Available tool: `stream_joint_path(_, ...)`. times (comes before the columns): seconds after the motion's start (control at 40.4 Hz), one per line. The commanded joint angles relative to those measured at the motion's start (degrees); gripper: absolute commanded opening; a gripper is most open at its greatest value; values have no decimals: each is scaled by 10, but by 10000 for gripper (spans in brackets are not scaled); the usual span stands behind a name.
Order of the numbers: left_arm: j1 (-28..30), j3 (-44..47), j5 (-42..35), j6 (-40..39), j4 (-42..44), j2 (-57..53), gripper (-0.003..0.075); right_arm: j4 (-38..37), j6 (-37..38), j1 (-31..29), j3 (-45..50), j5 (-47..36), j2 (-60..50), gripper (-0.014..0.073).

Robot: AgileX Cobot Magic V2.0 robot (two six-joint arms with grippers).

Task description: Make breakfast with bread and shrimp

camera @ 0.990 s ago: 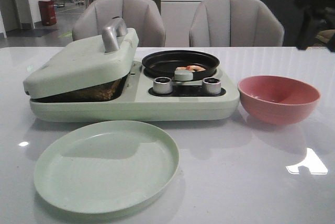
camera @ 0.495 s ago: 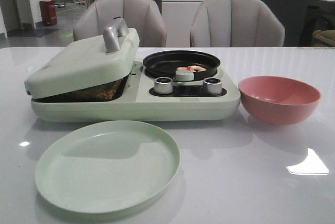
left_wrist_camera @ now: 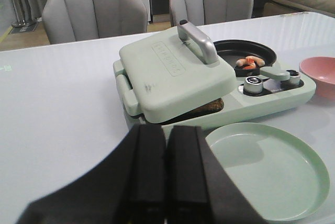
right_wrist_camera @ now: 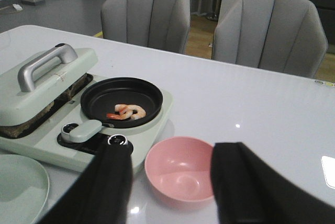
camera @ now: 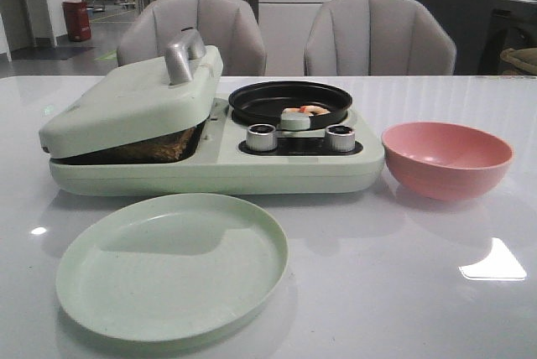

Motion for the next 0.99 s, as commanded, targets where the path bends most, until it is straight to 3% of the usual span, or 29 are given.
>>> stream_joint_path(0.0,1,-13,-49,-4,-6,7,99,-2,-7,1,31,-69,-57,189)
stream_joint_path(0.124,1,-13,-49,-4,-6,7,99,-2,-7,1,74,-102,-102,-43)
stream_joint_path(0.272,1,-13,-49,-4,-6,7,99,-1,-7,1,93,-137,-111,-32)
stream_joint_path(0.767,1,-13,-49,-3,-3,7,99,-1,-7,1,93,-137,-111,-32)
stream_joint_path(0.965,8,2,-54,13,104,7,99,-1,-7,1,93,-137,-111,-32)
